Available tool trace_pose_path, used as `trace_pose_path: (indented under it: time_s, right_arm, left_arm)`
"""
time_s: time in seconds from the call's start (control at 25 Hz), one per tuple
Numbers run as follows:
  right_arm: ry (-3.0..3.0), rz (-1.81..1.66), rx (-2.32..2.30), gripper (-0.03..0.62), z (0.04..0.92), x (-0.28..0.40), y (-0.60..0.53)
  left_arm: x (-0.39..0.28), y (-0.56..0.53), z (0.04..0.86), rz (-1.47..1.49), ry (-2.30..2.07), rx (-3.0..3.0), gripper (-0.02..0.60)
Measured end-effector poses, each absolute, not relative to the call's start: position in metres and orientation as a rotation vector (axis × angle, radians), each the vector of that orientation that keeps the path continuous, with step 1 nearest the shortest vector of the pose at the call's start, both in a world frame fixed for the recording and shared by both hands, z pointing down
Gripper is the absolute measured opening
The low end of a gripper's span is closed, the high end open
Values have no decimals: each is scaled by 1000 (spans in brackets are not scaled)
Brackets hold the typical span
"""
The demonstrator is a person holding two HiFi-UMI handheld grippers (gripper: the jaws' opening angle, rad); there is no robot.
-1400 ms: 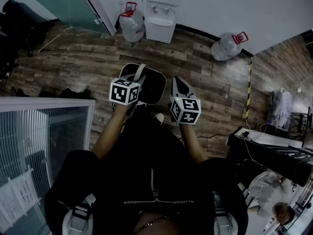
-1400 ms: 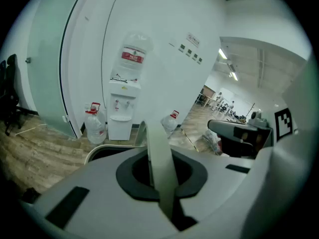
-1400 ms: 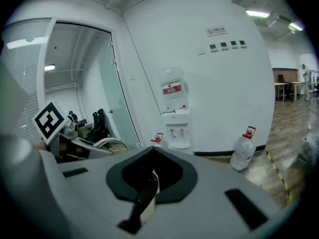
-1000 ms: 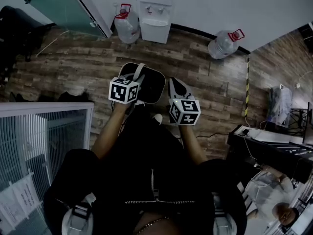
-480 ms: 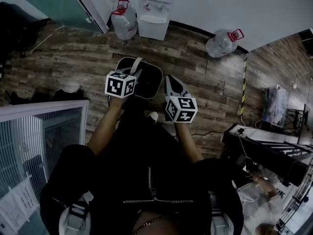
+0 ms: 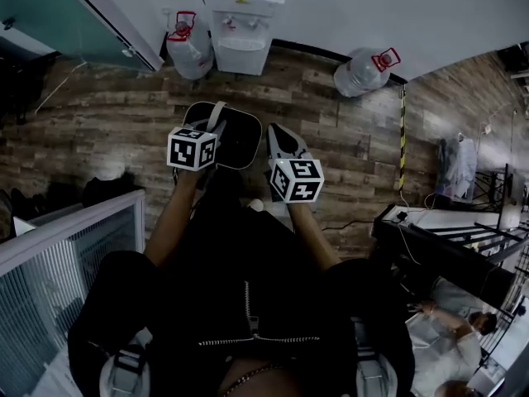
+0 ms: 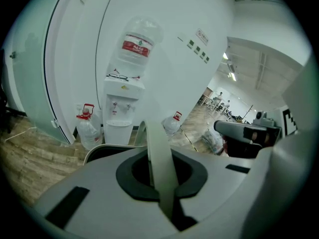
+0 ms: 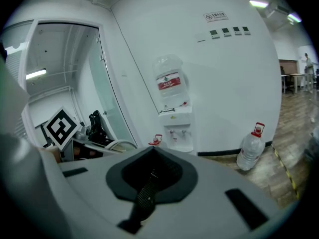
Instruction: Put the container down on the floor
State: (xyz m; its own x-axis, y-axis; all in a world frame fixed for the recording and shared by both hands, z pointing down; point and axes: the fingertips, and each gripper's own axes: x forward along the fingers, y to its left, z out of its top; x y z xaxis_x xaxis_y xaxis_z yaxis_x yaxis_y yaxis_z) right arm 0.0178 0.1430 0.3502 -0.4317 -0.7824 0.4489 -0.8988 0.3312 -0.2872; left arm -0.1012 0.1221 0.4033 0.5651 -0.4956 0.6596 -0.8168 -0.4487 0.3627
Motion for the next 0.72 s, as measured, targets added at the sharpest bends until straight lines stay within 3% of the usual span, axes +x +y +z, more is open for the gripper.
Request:
trace_pose_path:
  time_s: [0.72]
  right_arm:
    - [-2320, 779, 1520, 9, 364, -41, 18]
  left_arm:
    - [-140, -4, 422, 692, -976, 2157, 14]
